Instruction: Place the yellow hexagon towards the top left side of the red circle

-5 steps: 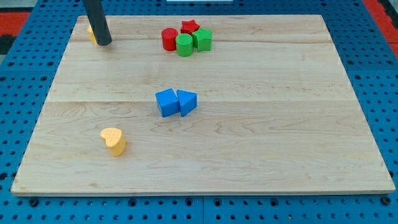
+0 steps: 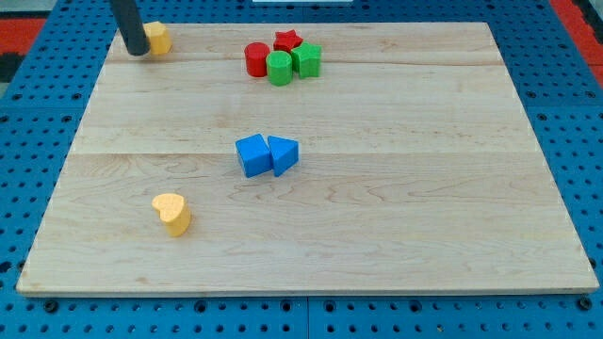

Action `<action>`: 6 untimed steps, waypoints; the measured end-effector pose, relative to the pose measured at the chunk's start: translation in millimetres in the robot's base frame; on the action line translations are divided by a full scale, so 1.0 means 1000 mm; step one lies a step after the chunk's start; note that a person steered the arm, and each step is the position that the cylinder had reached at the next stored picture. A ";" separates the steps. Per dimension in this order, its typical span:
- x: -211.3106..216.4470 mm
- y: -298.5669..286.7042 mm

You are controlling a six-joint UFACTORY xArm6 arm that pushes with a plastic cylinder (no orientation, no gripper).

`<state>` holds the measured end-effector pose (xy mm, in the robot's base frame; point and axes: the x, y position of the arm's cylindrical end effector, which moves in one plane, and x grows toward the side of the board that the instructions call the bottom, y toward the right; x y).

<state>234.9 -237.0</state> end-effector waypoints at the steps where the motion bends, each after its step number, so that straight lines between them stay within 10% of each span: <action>1: -0.012 0.006; 2: -0.016 -0.065; 6: -0.026 0.058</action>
